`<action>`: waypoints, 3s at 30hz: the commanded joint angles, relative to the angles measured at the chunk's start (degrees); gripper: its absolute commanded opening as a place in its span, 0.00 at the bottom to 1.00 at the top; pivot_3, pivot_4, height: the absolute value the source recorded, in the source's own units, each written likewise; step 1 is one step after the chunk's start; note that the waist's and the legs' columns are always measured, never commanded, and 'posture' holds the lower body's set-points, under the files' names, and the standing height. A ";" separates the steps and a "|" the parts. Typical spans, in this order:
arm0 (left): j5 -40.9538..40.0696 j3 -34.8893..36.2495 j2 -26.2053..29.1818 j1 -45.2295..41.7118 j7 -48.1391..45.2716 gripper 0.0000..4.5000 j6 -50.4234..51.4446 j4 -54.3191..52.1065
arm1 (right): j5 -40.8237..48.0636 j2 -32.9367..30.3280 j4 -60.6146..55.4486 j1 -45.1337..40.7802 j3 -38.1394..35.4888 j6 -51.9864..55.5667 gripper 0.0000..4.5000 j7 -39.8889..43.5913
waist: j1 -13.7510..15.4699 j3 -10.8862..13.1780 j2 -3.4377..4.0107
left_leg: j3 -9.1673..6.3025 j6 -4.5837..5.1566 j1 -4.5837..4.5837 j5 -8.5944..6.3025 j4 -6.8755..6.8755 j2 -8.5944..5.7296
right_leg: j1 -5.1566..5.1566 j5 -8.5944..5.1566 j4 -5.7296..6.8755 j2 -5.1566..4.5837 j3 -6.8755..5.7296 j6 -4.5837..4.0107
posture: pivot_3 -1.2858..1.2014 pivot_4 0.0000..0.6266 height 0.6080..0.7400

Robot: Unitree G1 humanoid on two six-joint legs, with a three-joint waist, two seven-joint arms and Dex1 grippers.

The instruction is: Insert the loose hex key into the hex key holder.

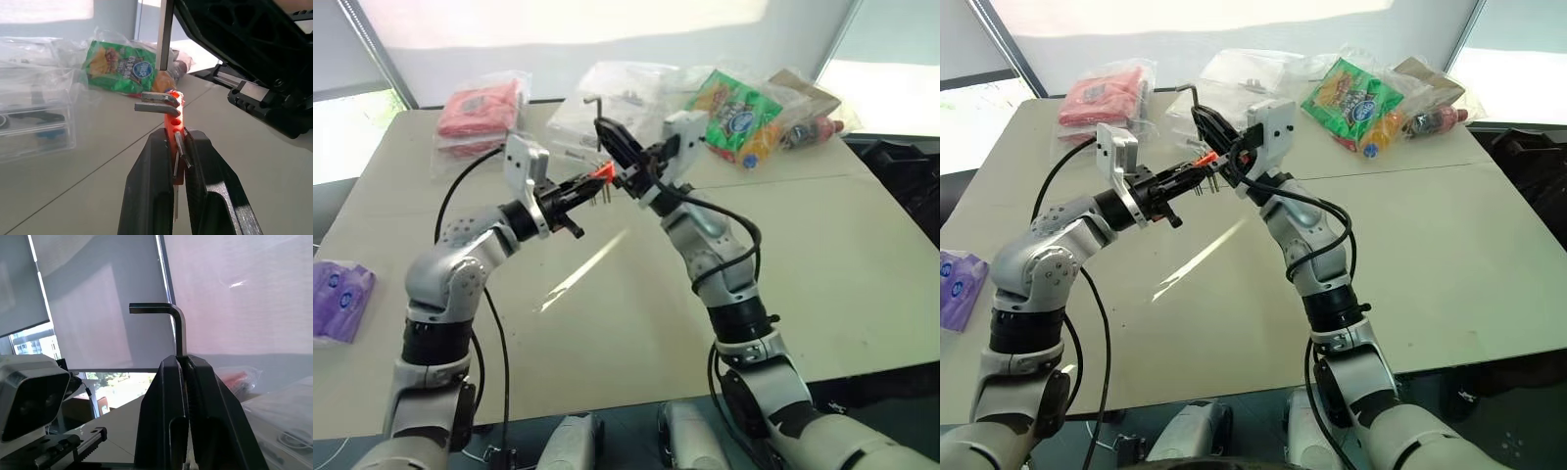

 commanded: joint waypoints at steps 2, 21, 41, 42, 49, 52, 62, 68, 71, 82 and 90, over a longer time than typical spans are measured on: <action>1.16 0.12 1.10 -1.61 -1.72 0.00 -2.18 -0.27 | 0.36 0.96 -2.11 -1.26 -1.26 -0.72 0.01 1.35 | 0.00 0.00 0.00 | -0.01 0.00 0.00 0.00 0.00 0.00 | 0.00 0.00 0.00 0.00 0.00 0.00 | 0.52 0.24 1.00; 3.04 0.29 1.29 -1.80 -2.03 0.00 -2.89 -0.71 | -4.06 -1.24 -3.05 2.25 -0.81 0.75 0.01 3.94 | -0.02 0.01 0.02 | -0.01 0.00 0.00 0.00 -0.03 0.00 | -0.03 0.00 0.01 -0.01 0.00 0.00 | 0.52 0.24 1.00; 2.61 0.26 0.60 -1.23 -1.14 0.00 -2.46 -1.93 | -6.57 -1.14 -0.64 1.65 -1.77 -0.41 0.01 3.09 | -0.02 0.01 0.02 | -0.01 0.00 0.00 0.00 -0.03 0.00 | -0.03 0.00 0.01 -0.01 0.00 0.00 | 0.52 0.24 1.00; 2.62 0.19 0.54 -1.19 -1.06 0.00 -2.48 -2.01 | -6.65 -1.18 -0.59 1.71 -1.84 -0.41 0.01 3.04 | -0.01 0.01 0.02 | -0.01 -0.01 0.00 0.00 -0.03 0.00 | -0.03 0.00 0.01 -0.01 0.00 0.00 | 0.52 0.24 1.00; 2.57 -0.05 0.31 -0.87 -0.93 0.00 -2.34 -2.45 | -7.53 -1.33 0.03 1.78 -2.02 -0.87 0.01 2.87 | -0.02 0.01 0.02 | -0.01 -0.01 0.00 0.00 -0.03 0.00 | -0.03 0.00 0.01 -0.01 0.00 0.00 | 0.52 0.24 1.00; 2.53 -0.16 0.40 -0.86 -0.93 0.00 -2.36 -2.49 | -8.00 -1.39 0.56 1.63 -2.19 -1.20 0.01 2.75 | -0.01 0.01 0.02 | -0.01 -0.01 0.00 0.00 -0.03 0.00 | -0.03 0.00 0.01 -0.01 0.00 0.00 | 0.52 0.24 1.00; 2.63 0.00 0.58 -0.76 -0.68 0.00 -2.51 -2.57 | -7.71 -1.83 0.08 1.93 -2.26 -0.51 0.01 3.47 | -0.02 0.01 0.02 | 0.00 -0.01 0.00 0.00 -0.03 0.00 | -0.03 0.00 0.01 -0.01 0.00 0.00 | 0.52 0.24 1.00; 2.76 0.09 0.69 -0.72 -0.81 0.00 -2.65 -2.42 | -7.15 -1.88 -1.60 1.64 -2.91 0.45 0.01 3.27 | -0.02 0.01 0.02 | -0.01 -0.01 0.00 0.00 -0.03 0.00 | -0.03 0.00 0.02 -0.01 0.00 0.00 | 0.52 0.24 1.00; 2.82 0.09 0.74 -0.62 -0.95 0.00 -2.80 -2.29 | -7.07 -1.91 -1.94 0.72 -3.56 0.46 0.01 2.71 | -0.01 0.01 0.02 | -0.01 -0.01 0.00 0.00 -0.03 0.00 | -0.03 0.00 0.02 -0.01 0.00 0.00 | 0.52 0.24 1.00; 3.28 2.52 0.23 -1.52 0.57 0.00 -5.96 -1.41 | -8.03 -5.20 -1.46 0.72 -4.61 0.97 0.01 2.21 | 0.00 0.01 0.02 | 0.00 -0.01 0.00 0.00 -0.03 -0.01 | -0.03 0.00 0.01 -0.01 0.00 0.00 | 0.52 0.24 1.00; 2.80 3.62 -3.87 -0.42 0.30 0.00 -12.74 1.30 | -5.82 -3.76 -4.14 -4.02 -5.52 3.58 0.01 -0.21 | -0.02 0.01 0.02 | 0.00 -0.02 -0.01 0.01 -0.03 0.00 | -0.04 0.00 0.02 -0.01 0.00 0.00 | 0.52 0.24 1.00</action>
